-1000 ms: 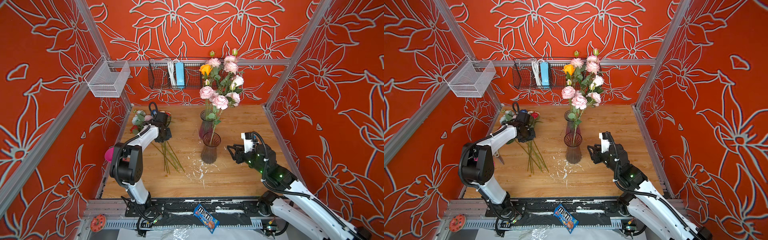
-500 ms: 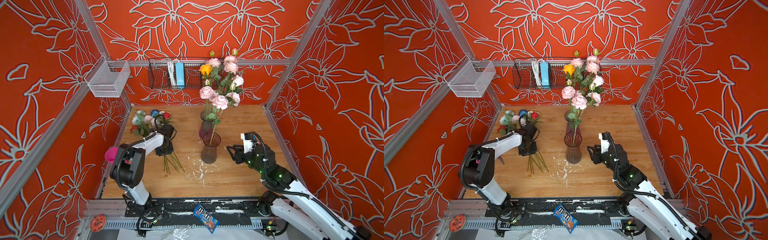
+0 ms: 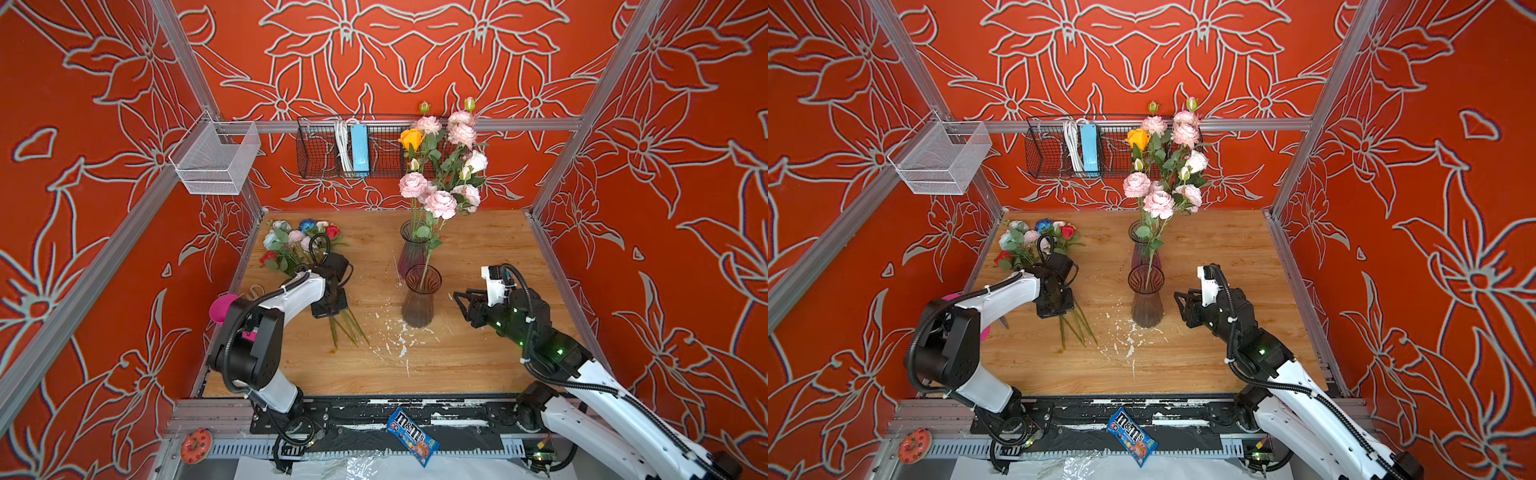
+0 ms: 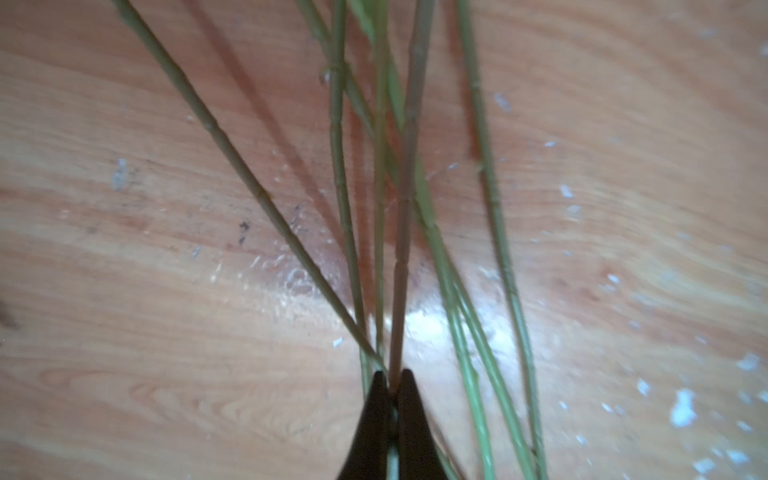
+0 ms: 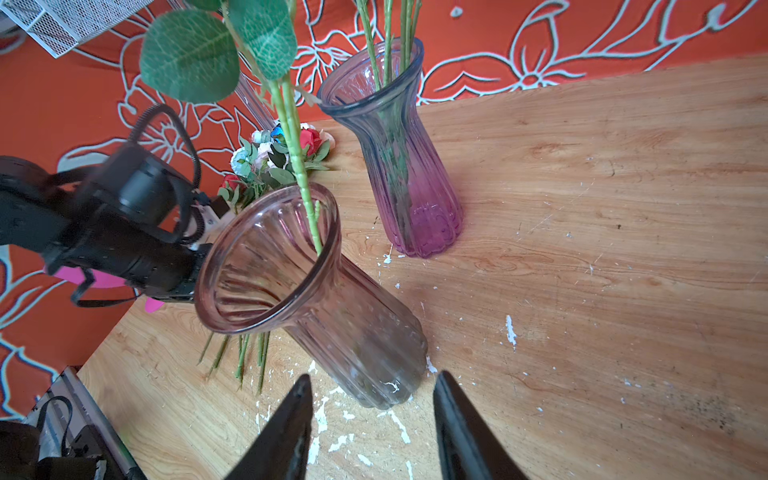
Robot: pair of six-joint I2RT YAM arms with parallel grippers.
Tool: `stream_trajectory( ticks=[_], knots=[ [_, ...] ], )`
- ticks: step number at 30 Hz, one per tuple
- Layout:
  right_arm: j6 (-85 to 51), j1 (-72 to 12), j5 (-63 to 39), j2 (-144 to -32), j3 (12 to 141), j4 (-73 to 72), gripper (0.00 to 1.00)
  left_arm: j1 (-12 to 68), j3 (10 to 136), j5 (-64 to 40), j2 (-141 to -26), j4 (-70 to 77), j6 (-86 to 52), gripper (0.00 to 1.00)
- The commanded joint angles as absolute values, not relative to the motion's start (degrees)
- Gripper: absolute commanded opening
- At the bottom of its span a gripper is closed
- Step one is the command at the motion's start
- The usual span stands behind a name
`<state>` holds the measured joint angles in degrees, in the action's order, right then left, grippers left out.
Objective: Arrange flowers in a vase
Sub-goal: Pick up the flower from the flowers.
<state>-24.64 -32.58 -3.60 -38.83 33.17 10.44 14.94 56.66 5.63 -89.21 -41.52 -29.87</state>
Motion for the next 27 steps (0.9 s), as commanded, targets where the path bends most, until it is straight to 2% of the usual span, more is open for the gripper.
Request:
stream_trajectory(
  ticks=[1, 12, 17, 27],
  knots=[
    [-25.67, -32.9, -3.01, -38.24, 32.38, 9.55, 0.49, 15.47, 57.91, 4.52, -83.86, -44.22, -30.44, 0.02],
    [-26.37, -32.94, -2.46, -37.88, 33.14, 9.86, 0.48, 17.18, 56.33, -1.06, -74.02, -40.46, -29.26, 0.0],
    [-26.67, -32.87, -2.34, -37.97, 33.56, 9.94, 0.48, 17.91, 54.62, -8.74, -72.05, -36.02, -27.44, 0.0],
    [-24.39, -32.92, -2.27, -38.58, 39.02, 13.86, 0.48, 19.21, 45.36, -22.17, -57.07, -30.86, -27.38, 0.0]
  ],
)
